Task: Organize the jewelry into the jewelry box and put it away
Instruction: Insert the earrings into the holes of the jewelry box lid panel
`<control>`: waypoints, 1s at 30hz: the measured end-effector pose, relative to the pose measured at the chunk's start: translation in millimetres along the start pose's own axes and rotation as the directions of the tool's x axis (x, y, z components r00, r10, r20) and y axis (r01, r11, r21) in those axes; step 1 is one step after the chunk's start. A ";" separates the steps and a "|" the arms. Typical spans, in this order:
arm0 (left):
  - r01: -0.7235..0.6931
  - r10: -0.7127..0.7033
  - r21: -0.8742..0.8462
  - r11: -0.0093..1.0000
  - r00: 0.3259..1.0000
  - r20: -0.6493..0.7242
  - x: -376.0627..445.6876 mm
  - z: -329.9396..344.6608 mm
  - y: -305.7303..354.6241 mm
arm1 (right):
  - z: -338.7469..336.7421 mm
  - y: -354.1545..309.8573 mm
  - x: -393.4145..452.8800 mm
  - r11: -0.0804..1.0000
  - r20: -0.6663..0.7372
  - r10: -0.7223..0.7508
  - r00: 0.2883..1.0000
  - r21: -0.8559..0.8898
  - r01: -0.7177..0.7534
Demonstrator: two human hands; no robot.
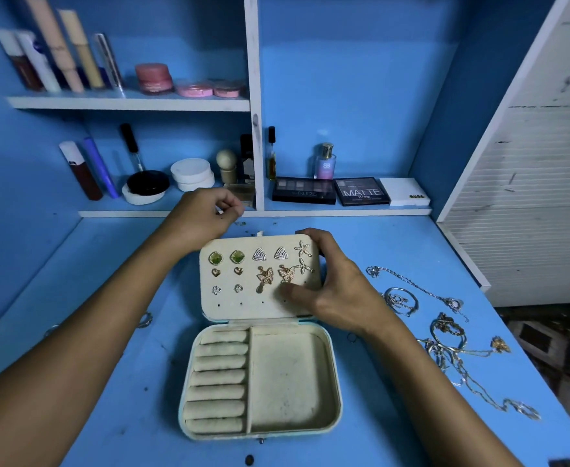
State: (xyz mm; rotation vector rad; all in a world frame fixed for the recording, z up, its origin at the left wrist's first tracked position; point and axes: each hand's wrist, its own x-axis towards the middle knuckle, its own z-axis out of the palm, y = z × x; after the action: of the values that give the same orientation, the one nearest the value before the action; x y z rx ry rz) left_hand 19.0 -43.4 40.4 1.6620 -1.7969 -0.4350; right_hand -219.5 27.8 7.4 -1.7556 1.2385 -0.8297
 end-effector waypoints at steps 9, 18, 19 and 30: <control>-0.103 0.094 -0.105 0.989 0.992 -0.082 -41.7 -21.4 33.7 | 2.8 0.0 -24.2 0.995 -0.105 -0.073 0.992 -0.078 0.065; -0.162 0.111 -0.202 0.966 0.964 -0.241 -100.8 -19.7 48.5 | 11.9 10.5 -43.0 0.982 -0.138 -0.169 0.976 -0.108 0.154; -0.163 0.106 -0.217 0.962 0.961 -0.256 -104.5 -17.8 47.3 | 12.3 12.7 -44.0 0.978 -0.144 -0.188 0.972 -0.115 0.172; -0.115 0.059 -0.237 0.965 0.971 -0.231 -131.7 -1.4 30.1 | 17.4 38.7 -40.3 0.891 -0.131 -0.435 0.891 -0.202 0.406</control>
State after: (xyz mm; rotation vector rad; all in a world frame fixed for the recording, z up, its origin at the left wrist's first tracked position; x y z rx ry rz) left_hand -4.0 89.3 30.1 1.3930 -1.5744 -0.4007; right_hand -232.8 63.1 -37.3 -2.1755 1.0719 -1.1764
